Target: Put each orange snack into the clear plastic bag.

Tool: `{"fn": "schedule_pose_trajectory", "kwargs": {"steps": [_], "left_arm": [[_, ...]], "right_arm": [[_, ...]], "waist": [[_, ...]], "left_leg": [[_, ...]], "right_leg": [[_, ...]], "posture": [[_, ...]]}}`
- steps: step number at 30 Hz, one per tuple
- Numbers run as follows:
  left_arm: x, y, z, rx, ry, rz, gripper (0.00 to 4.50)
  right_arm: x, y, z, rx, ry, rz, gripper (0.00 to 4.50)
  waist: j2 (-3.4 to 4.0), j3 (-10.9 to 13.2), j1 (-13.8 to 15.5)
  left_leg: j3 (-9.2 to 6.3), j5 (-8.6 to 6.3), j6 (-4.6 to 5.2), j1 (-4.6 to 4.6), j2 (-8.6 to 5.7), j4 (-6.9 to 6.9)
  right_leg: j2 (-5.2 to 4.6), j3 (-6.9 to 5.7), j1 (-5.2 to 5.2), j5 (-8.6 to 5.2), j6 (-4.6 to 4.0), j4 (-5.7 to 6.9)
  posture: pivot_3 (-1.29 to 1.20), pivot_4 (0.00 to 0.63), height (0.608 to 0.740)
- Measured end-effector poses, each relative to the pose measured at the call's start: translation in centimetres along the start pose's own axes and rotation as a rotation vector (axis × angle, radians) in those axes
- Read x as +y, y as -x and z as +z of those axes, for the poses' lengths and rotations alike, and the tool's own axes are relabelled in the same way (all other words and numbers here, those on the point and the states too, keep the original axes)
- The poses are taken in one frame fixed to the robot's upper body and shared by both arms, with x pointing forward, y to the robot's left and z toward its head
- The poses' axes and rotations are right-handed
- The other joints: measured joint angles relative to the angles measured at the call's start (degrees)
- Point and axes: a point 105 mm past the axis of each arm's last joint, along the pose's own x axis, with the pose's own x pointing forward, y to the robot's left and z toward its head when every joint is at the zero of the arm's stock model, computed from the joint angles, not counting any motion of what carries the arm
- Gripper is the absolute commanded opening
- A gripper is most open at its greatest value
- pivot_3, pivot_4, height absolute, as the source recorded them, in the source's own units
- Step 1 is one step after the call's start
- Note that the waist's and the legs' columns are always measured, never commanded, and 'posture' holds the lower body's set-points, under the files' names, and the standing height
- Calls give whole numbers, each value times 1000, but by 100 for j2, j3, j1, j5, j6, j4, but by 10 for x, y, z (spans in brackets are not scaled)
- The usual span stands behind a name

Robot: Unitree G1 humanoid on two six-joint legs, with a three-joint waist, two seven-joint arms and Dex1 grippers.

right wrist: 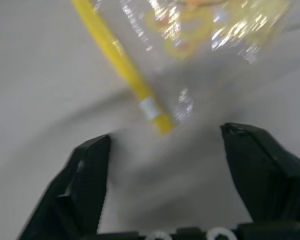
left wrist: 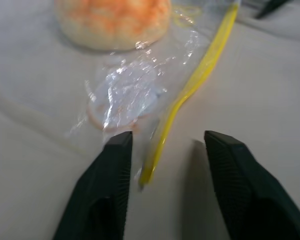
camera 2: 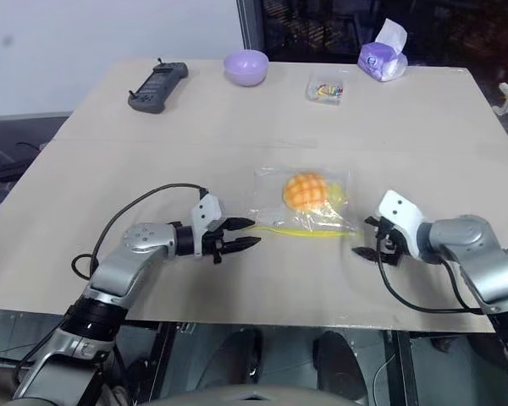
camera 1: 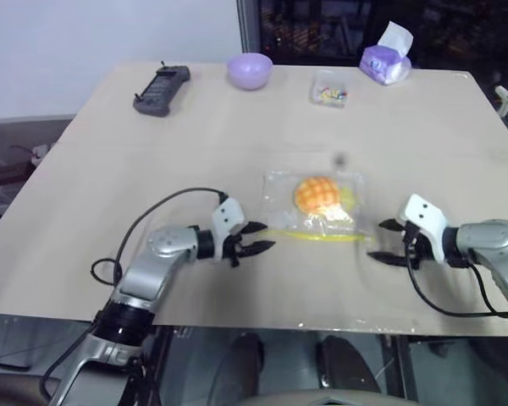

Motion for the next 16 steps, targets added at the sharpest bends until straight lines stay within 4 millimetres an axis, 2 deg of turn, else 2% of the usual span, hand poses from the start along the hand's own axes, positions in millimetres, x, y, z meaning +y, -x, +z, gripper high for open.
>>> {"fn": "schedule_pose_trajectory", "kwargs": {"steps": [4,7,9,12,16], "left_arm": [[5,30,-3,-11,92,39,2251],[11,50,6,-61,141,74,2251],[10,68,10,-67,152,77,2251],[10,96,6,-58,191,100,2251],[7,110,8,-76,207,92,2251]], "right_arm": [[0,36,-6,-89,-111,-3,3658],[-11,66,-3,-186,-144,-75,3658],[-15,86,-13,-202,-142,-129,3658],[-10,101,-34,-177,-165,-144,3658],[-16,113,-30,-215,-158,-185,3658]], "waist": [[-1,0,15],[-2,0,17],[-2,0,17],[0,0,15],[-2,2,-13]], "left_leg": [[0,-1,1,-25,0,1],[-1,-1,2,-22,1,1],[0,-1,2,-18,1,-2],[6,-1,2,-19,3,-6],[21,-2,2,36,4,-17]], "right_leg": [[-4,-2,-18,0,0,-6],[-4,-6,-17,0,0,0],[-3,-6,-16,0,0,-1],[-3,-2,-18,-1,-1,-3],[-3,12,28,-1,-2,-5]], "posture": [[0,150,740],[0,150,740],[0,150,740],[0,150,740],[0,150,740]]}}
